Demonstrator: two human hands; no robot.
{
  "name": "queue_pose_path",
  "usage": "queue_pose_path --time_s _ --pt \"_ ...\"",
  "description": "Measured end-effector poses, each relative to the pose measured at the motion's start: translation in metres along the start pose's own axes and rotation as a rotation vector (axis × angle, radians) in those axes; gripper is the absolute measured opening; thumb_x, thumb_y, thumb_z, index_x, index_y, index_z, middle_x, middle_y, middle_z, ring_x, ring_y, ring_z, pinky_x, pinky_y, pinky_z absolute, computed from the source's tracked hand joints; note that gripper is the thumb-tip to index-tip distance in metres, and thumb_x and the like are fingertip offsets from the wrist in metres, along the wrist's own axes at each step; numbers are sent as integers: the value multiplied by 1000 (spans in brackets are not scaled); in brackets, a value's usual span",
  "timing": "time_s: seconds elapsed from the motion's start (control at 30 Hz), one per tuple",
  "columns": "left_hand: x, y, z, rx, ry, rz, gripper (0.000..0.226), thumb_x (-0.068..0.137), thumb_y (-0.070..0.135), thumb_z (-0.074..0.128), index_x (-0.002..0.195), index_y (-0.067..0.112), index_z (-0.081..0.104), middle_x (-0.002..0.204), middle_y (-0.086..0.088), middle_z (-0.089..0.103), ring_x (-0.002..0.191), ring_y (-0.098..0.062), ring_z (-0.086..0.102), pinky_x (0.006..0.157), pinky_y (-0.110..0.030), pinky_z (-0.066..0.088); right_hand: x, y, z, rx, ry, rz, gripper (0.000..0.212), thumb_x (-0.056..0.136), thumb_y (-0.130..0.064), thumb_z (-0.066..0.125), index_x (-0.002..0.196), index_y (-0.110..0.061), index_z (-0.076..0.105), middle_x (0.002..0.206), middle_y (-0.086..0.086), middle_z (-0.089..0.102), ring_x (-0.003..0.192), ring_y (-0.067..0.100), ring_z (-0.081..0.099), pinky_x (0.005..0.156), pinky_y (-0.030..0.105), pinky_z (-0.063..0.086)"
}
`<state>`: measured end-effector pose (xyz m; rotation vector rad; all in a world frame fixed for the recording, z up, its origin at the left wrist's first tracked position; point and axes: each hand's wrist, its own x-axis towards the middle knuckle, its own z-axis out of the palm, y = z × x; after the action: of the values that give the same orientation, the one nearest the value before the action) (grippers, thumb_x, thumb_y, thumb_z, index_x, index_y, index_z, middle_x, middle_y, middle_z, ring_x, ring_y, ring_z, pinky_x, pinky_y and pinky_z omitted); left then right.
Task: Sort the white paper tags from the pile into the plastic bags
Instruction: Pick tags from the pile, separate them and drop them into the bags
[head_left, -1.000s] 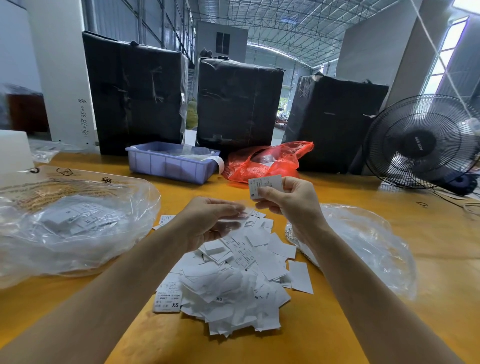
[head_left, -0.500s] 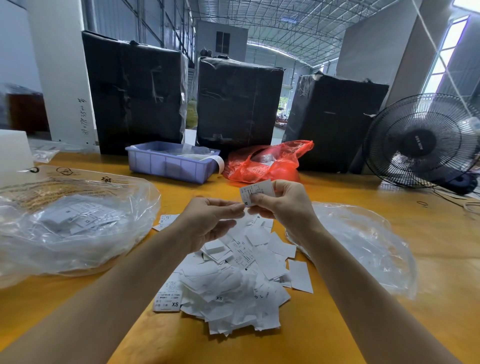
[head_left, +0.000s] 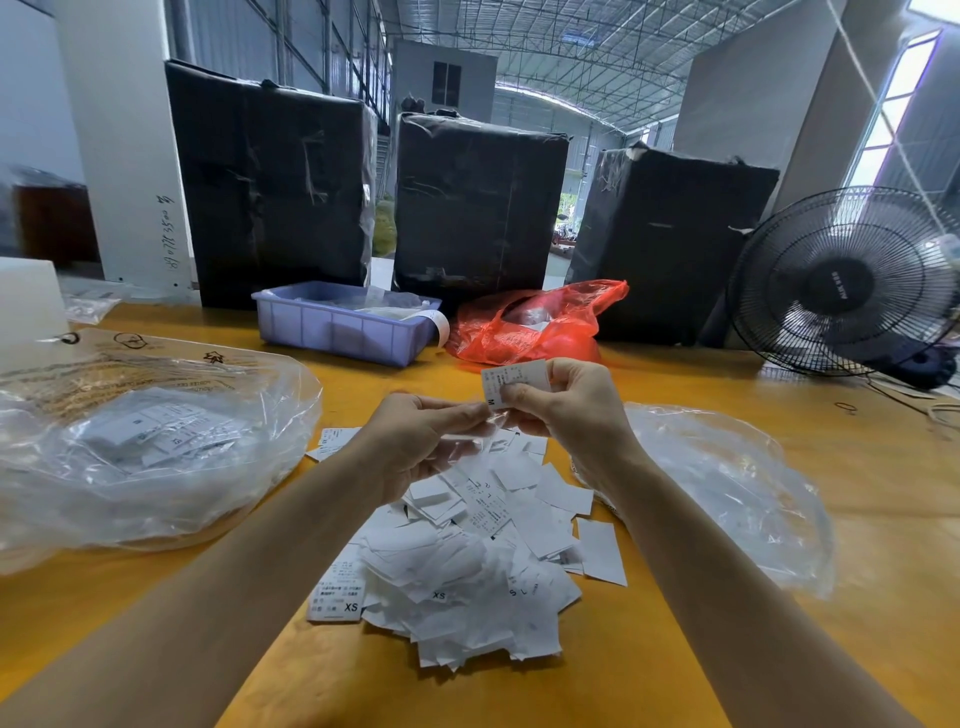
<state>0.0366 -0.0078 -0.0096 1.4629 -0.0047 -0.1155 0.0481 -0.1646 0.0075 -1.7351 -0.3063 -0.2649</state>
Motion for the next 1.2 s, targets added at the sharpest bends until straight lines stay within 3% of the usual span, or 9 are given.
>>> queue_pose_path --time_s 0.13,0.37,0.5,0.7,0.9,1.0,1.1,1.2 --pt "0 1 0 -29 -2 7 12 75 14 72 63 12 76 77 -9 74 70 -20 63 73 -28 45 -1 -1 0 -6 -17 17 16 79 1 71 93 3 63 76 11 69 54 12 68 55 20 56" --pt "0 2 -1 39 71 52 3 77 19 73 76 16 71 68 2 73 57 -7 67 61 -20 49 -2 -6 -6 -6 -178 189 12 76 -2 75 81 -2 64 71 12 70 54 13 67 48 18 50" --pt "1 1 -2 103 76 103 3 75 16 74 74 15 71 64 2 72 54 -5 65 53 -15 51 -2 -6 -11 -143 -218 196 13 78 -10 74 88 -2 68 64 7 64 49 7 57 49 20 45" --pt "0 2 -1 73 87 104 5 74 12 75 77 12 71 62 0 71 52 -3 65 47 -11 47 -2 -7 -7 -279 -339 224 18 91 -12 61 97 4 65 71 7 58 55 8 52 59 25 44" --pt "-2 -2 6 78 53 76 4 75 11 74 77 8 72 74 -9 70 74 -17 67 69 -25 57 -5 -6 -2 -263 -410 240 23 96 -10 51 113 0 62 85 12 61 64 10 53 64 23 48" --pt "-2 -2 6 25 73 64 6 78 13 73 79 7 71 75 -9 69 71 -16 66 53 -18 54 -4 -5 -2 -246 -334 157 30 89 -6 62 118 -1 58 80 11 62 57 8 57 58 20 51" --pt "-1 -1 5 -18 98 49 7 80 15 72 81 8 69 77 -10 69 71 -16 66 51 -18 51 -2 -4 -4 -251 -289 82 22 84 -5 68 105 1 63 74 10 66 51 6 58 54 20 50" --pt "0 1 4 -126 115 44 8 77 6 72 83 3 68 73 -11 72 63 -15 70 50 -20 53 -2 -6 -6 -286 -352 104 14 82 -6 70 95 -1 66 76 8 68 53 6 61 53 17 51"
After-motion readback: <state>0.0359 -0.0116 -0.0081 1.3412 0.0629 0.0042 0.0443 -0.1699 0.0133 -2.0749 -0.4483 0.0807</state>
